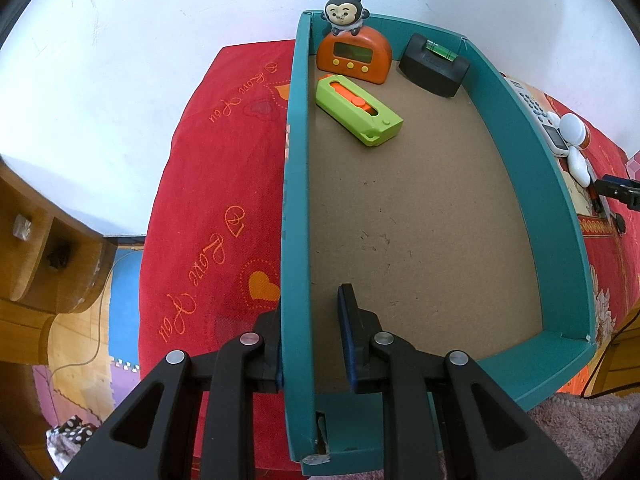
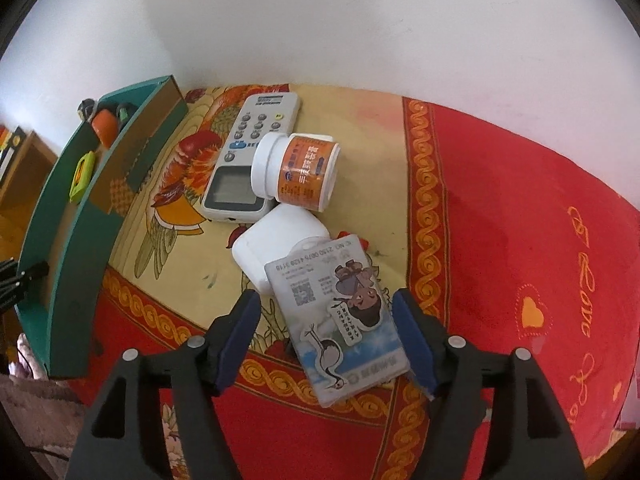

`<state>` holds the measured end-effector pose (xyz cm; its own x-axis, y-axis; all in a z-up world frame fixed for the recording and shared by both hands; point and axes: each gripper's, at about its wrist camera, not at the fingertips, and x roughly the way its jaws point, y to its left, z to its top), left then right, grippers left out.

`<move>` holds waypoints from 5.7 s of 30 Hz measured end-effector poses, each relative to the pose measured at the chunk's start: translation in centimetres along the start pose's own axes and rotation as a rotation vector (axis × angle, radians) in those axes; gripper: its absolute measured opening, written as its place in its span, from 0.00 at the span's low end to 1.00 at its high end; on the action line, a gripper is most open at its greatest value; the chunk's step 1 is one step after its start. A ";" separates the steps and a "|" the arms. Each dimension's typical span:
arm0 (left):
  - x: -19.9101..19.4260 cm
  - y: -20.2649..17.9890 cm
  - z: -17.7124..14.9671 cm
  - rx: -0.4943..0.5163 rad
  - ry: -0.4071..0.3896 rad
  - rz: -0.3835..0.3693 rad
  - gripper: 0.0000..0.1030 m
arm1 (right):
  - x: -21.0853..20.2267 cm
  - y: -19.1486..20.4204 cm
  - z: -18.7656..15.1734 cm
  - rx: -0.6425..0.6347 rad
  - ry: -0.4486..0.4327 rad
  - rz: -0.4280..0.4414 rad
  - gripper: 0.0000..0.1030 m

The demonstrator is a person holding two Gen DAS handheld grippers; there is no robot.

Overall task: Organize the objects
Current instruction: 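Move the right tool to the cartoon card and grasp it, then carry the cartoon card into the tray with the right tool, then open the right tool to drop the card in the tray, then move the right tool back over the white jar and ball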

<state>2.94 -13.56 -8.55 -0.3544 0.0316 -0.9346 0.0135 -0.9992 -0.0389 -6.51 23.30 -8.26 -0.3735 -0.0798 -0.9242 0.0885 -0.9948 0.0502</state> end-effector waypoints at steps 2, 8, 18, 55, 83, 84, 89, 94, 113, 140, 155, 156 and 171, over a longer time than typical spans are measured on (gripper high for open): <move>0.0 0.0 0.0 0.000 0.000 0.000 0.20 | 0.6 -0.3 0.0 -0.006 0.014 0.003 0.69; -0.1 0.1 0.1 -0.001 0.001 0.000 0.20 | 1.7 -0.8 -0.5 -0.002 0.067 -0.002 0.69; -0.2 0.1 0.1 0.001 0.000 0.000 0.20 | 1.1 -1.3 -1.0 0.093 0.036 0.038 0.59; -0.3 0.3 0.1 -0.002 0.000 0.000 0.20 | -3.9 12.8 4.7 -0.079 -0.081 0.223 0.58; -0.4 1.0 0.7 -0.003 -0.004 -0.007 0.20 | 5.7 29.7 7.2 -0.328 0.168 0.373 0.58; -0.4 1.0 0.7 -0.003 -0.005 -0.007 0.20 | 5.8 29.8 7.2 -0.331 0.168 0.362 0.58; -0.4 1.0 0.7 -0.004 -0.005 -0.007 0.20 | 6.2 30.5 7.2 -0.340 0.170 0.340 0.58; -0.4 1.0 0.7 -0.004 -0.005 -0.006 0.20 | 6.2 31.0 7.2 -0.356 0.171 0.334 0.58; -0.5 1.0 0.6 -0.004 -0.006 -0.006 0.20 | 6.1 31.2 6.8 -0.363 0.185 0.329 0.60; -0.1 1.1 0.7 0.007 -0.005 0.000 0.20 | -2.2 21.0 6.0 -0.157 0.011 0.329 0.61; 0.0 1.0 0.6 0.011 -0.008 0.000 0.20 | -3.4 6.1 5.4 0.181 -0.078 -0.016 0.64; 0.0 1.0 0.6 0.011 -0.007 0.000 0.20 | -3.2 5.1 5.6 0.213 -0.082 -0.057 0.67; 0.0 0.9 0.6 0.009 -0.007 0.000 0.20 | 1.8 1.7 7.8 0.283 -0.004 -0.171 0.68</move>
<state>2.39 -14.53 -8.36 -0.3609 0.0316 -0.9321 0.0049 -0.9993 -0.0358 -14.23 20.94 -6.91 -0.3649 0.0898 -0.9267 -0.2358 -0.9718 -0.0014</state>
